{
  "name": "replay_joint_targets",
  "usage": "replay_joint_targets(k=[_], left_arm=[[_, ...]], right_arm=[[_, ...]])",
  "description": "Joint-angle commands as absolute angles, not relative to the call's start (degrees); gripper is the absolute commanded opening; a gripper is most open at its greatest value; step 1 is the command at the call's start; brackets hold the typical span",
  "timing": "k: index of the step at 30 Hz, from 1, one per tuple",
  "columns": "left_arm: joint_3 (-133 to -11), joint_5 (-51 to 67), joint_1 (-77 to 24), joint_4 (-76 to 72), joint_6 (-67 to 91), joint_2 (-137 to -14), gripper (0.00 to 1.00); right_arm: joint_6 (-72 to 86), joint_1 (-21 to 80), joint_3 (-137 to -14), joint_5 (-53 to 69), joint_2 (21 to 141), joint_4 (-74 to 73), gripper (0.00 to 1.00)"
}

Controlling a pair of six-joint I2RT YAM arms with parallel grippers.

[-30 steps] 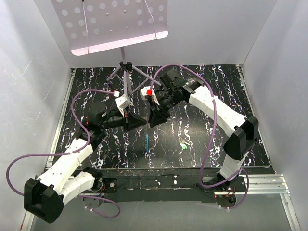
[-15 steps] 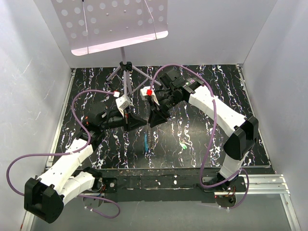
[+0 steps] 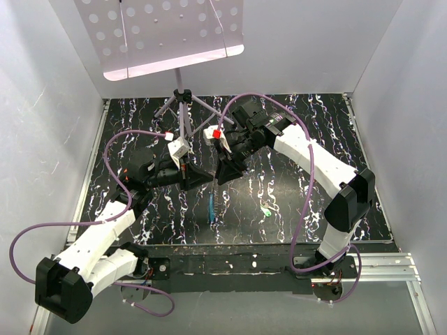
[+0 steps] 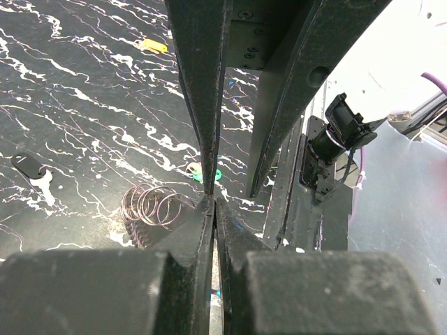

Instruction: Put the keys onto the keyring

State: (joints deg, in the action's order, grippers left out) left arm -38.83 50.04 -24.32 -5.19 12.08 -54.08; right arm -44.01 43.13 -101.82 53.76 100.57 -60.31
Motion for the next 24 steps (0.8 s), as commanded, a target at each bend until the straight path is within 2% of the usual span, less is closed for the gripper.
replay_joint_targets(k=[1,10,18,21,22,24], left_arm=[[-38.7,51.7,-24.3,-8.1,12.6,-53.5,0.0],[-36.1,50.5,-24.3,-12.2,14.8,-52.3,0.0],[-30.0,48.5,-24.3,-25.0,19.9,-49.1,0.0],[-27.4,47.6,-24.3,-31.2,21.4,-46.6,0.0],[-26.8,46.8,-24.3,-33.0,22.1,-45.5,0.0],[-26.1,45.6,-24.3,-35.1,22.6,-43.6,0.0]], right_arm=[[-45.0,43.3,-103.4,54.6,100.5,-60.3,0.37],[-45.0,43.3,-102.3,54.6,100.1,-60.3,0.37],[-45.0,43.2,-103.0,54.6,99.4,-60.3,0.37],[-45.0,42.6,-107.7,54.6,98.6,-60.3,0.37],[-32.3,42.4,-109.3,59.0,98.2,-51.7,0.44],[-33.9,41.8,-112.1,59.9,97.4,-54.6,0.47]])
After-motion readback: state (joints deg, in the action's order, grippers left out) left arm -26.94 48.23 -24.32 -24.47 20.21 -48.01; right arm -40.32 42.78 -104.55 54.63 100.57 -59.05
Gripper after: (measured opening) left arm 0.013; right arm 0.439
